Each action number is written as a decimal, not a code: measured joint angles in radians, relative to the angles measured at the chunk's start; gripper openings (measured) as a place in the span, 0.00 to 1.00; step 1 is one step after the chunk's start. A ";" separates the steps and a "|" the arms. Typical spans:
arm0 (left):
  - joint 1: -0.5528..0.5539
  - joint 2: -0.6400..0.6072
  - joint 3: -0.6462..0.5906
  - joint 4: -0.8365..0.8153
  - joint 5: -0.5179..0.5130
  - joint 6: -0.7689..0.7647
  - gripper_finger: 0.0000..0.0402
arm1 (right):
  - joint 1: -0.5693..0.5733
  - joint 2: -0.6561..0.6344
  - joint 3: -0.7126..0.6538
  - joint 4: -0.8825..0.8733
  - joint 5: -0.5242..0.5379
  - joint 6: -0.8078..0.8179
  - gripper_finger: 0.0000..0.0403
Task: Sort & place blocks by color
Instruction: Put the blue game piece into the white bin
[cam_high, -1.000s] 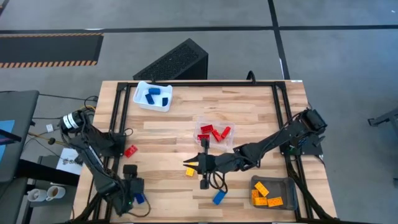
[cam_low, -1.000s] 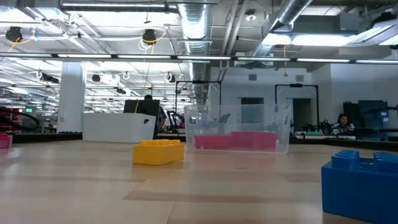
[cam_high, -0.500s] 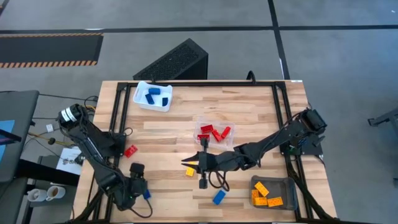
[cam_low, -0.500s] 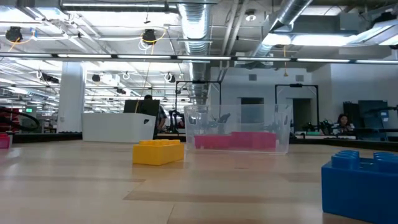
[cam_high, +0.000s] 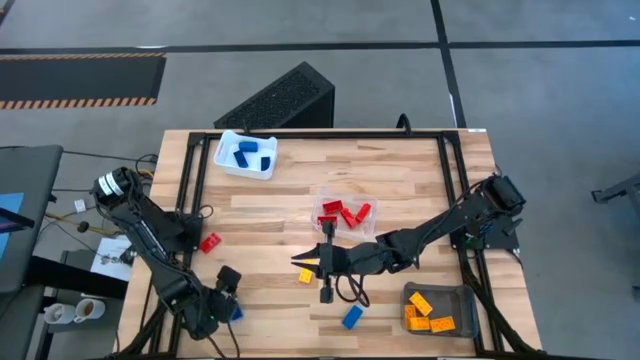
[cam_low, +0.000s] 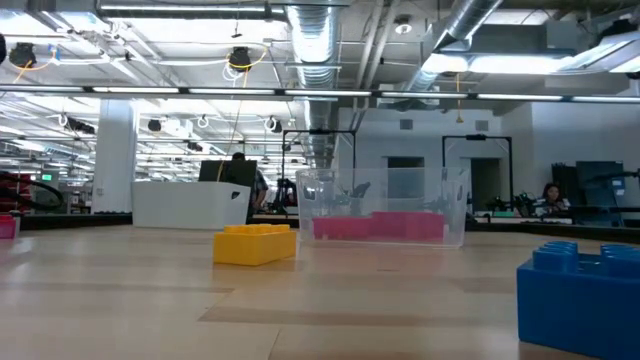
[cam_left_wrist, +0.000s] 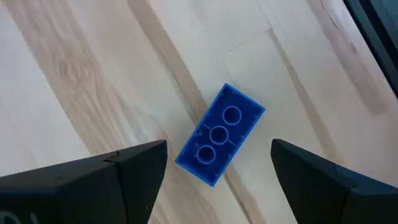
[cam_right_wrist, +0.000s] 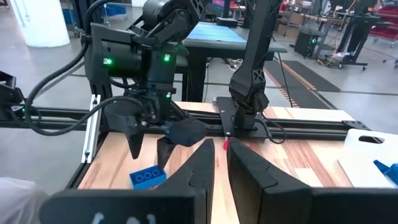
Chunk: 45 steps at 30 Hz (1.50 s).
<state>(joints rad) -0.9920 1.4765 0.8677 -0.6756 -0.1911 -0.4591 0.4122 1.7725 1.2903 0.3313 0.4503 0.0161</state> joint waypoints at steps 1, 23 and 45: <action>0.000 0.000 0.000 0.001 0.000 0.023 0.68 | 0.000 0.000 0.000 0.000 0.000 0.000 0.17; 0.075 0.105 -0.032 0.073 0.118 0.220 0.68 | 0.000 0.000 0.000 0.000 0.000 0.002 0.17; 0.158 0.143 -0.017 0.039 0.079 0.147 0.25 | 0.000 0.000 0.000 -0.008 0.000 0.002 0.17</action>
<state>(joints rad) -0.8336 1.6199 0.8508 -0.6368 -0.1119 -0.3124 0.4122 1.7725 1.2903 0.3229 0.4503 0.0181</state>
